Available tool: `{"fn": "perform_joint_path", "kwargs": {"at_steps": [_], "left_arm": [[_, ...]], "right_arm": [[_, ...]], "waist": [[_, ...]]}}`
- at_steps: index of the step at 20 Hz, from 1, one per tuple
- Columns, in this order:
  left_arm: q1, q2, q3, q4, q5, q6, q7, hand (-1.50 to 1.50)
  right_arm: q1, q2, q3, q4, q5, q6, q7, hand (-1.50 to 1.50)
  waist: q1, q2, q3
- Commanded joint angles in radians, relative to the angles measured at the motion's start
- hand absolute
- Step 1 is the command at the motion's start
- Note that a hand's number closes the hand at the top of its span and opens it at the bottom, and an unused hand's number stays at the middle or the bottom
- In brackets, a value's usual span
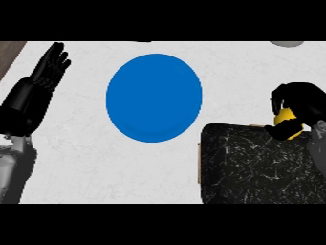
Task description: Pick the lemon from the tray and place it in the plate
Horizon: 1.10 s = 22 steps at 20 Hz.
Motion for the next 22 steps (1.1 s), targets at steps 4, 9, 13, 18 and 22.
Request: {"fn": "perform_joint_path", "kwargs": {"at_steps": [4,9,13,18,22], "left_arm": [[-0.007,-0.002,0.004,0.013,0.009,-0.009,0.006,0.00],[0.025,-0.020,-0.006,-0.007,-0.011,0.012,0.001,0.00],[-0.013,-0.009,0.012,0.015,-0.021,0.026,0.025,0.00],[0.035,-0.028,0.013,0.050,-0.057,0.040,-0.036,0.00],[0.017,-0.014,0.037,0.016,-0.038,0.025,0.013,0.00]], "right_arm": [[-0.184,-0.120,-0.091,0.248,-0.069,-0.150,-0.442,1.50],[-0.299,-0.076,-0.140,0.393,-0.180,-0.167,-0.701,1.50],[-0.371,-0.008,-0.195,0.472,-0.304,-0.107,-0.842,1.50],[-0.544,0.058,-0.190,0.556,-0.345,0.027,-0.834,1.50],[-0.580,0.150,-0.161,0.610,-0.319,-0.009,-0.855,1.50]], "waist": [[0.004,0.001,-0.001],[-0.014,-0.013,-0.003],[-0.040,-0.018,-0.004],[-0.066,-0.027,-0.008],[-0.074,-0.030,-0.008]]}}
